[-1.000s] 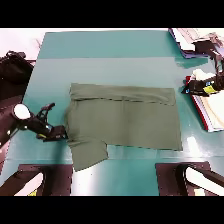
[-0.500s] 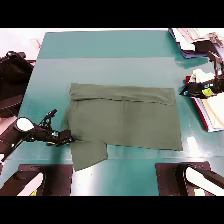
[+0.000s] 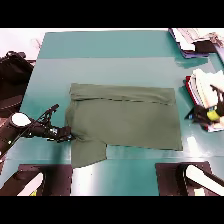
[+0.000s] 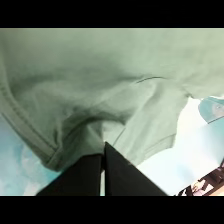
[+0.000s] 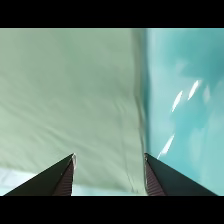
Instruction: Fold the shirts.
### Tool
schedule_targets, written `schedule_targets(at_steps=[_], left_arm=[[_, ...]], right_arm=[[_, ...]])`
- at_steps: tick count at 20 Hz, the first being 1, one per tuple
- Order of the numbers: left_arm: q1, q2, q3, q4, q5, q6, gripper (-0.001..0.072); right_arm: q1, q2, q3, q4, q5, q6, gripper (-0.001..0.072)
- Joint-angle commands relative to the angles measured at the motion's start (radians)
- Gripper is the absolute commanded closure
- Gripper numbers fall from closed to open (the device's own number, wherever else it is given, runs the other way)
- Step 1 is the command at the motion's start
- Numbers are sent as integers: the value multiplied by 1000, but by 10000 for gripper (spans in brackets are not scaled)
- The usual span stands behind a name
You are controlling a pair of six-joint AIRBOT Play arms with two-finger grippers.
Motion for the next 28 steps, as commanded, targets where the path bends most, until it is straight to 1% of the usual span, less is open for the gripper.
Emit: schedule_targets(at_steps=[1,5,9,10,12,14,15,17,19,21,23,24,25,28], left_arm=[[0,1,19,-3,5,14,682],[0,1,19,-3,4,14,682],[0,1,19,-3,2,14,682],[0,1,19,-3,-3,14,682],[0,2,19,0,-38,15,683],[0,3,22,25,-90,14,684],[0,6,24,40,-115,14,684],[0,69,26,70,-130,-1,685],[0,169,26,97,-148,-64,685],[0,251,26,98,-218,-107,684],[0,288,52,103,-273,-126,685],[0,285,77,103,-268,-125,685],[0,275,107,107,-235,-124,685],[0,197,208,138,-96,-111,685]], right_arm=[[-131,0,-203,2,-14,-18,204],[-135,0,-315,2,-93,-31,210],[-31,0,-355,3,-122,-31,215],[3,0,-353,3,-122,-30,284],[58,1,-352,3,-112,-31,487],[100,19,-352,2,-87,-31,650],[113,46,-352,2,-85,-31,683],[125,128,-351,0,-84,-31,694],[124,217,-344,-43,-53,-30,695],[124,287,-305,-115,11,-29,695],[124,344,-249,-170,47,-14,695],[125,361,-219,-171,42,-10,696],[126,364,-187,-170,37,-3,696],[171,286,-63,-172,18,3,696]])
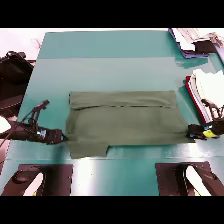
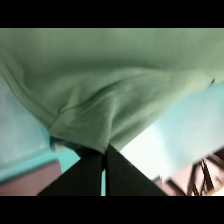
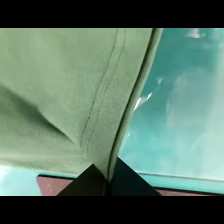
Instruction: Fold the shirts.
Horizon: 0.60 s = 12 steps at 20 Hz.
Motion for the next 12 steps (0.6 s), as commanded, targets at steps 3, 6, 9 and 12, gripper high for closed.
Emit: schedule_targets(at_steps=[3,6,9,12], left_arm=[[1,-215,202,37,174,64,685],[1,-436,335,33,267,108,683],[1,-637,461,20,341,125,682],[1,-782,556,15,372,125,682]], right_arm=[[111,-185,220,-23,-52,34,696],[192,-372,351,-24,-112,69,696],[227,-544,500,-23,-129,78,695],[230,-666,627,0,-138,77,694]])
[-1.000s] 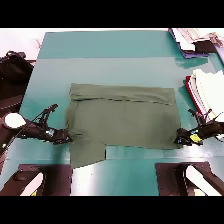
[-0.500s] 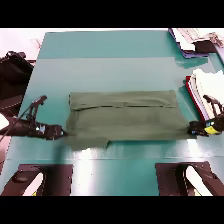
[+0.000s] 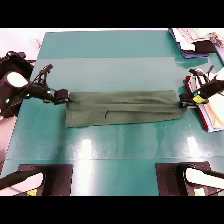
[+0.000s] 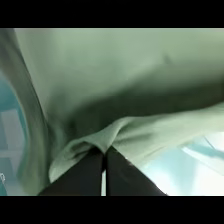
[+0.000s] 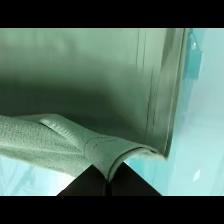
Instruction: Fold the shirts.
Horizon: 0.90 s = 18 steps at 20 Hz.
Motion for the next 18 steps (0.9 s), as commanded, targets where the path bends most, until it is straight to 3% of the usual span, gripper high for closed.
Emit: schedule_targets(at_steps=[1,2,3,4,5,10,11,12,18], left_arm=[[1,-178,122,-9,60,12,681],[1,-198,145,-11,69,9,679],[1,-204,160,-17,80,8,597],[1,-204,177,-30,94,0,298],[1,-203,196,-40,101,-13,206],[1,-201,244,-88,58,-23,216],[1,-201,244,-94,47,-22,403],[-2,-201,244,-105,38,-17,675],[-161,-206,243,-106,113,-19,682]], right_arm=[[6,-155,161,52,-34,6,693],[-10,-180,199,99,-48,1,677],[-29,-201,238,166,-61,-8,508],[-53,-217,271,223,-69,-9,319],[-79,-226,296,278,-70,-38,293],[-245,-226,222,312,10,-121,253],[-282,-226,174,316,8,-135,178],[-315,-227,129,324,6,-153,148],[-359,-346,14,481,-15,-240,146]])
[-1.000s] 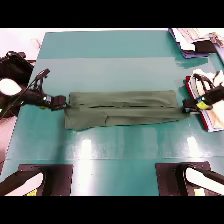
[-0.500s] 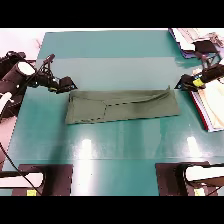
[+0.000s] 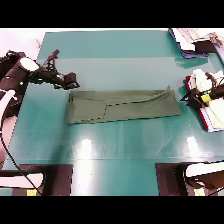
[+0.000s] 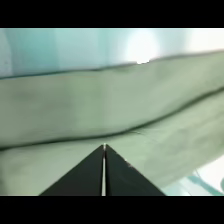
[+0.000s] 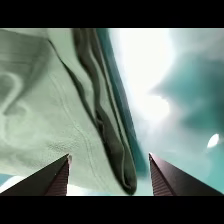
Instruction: Fold the shirts.
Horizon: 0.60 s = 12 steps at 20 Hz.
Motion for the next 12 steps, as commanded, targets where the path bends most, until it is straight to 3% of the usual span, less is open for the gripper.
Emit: schedule_targets(at_steps=[1,3,4,6,7,8,12], left_arm=[[-114,-4,2,-6,86,-9,682],[-188,-20,3,-7,138,-51,682],[-229,-37,3,-9,164,-62,682],[-298,-78,5,-23,223,-62,682],[-326,-98,5,-37,254,-62,682],[-346,-116,6,-43,277,-62,682],[-399,-240,98,-52,253,-62,682]], right_arm=[[7,-70,-38,109,-26,-48,147],[62,-95,-37,131,-62,-56,165],[93,-101,-37,128,-81,-63,218],[142,-96,-34,130,-107,-111,448],[160,-86,-18,129,-100,-135,598],[171,-70,3,129,-88,-142,694],[200,53,160,130,-13,-110,696]])
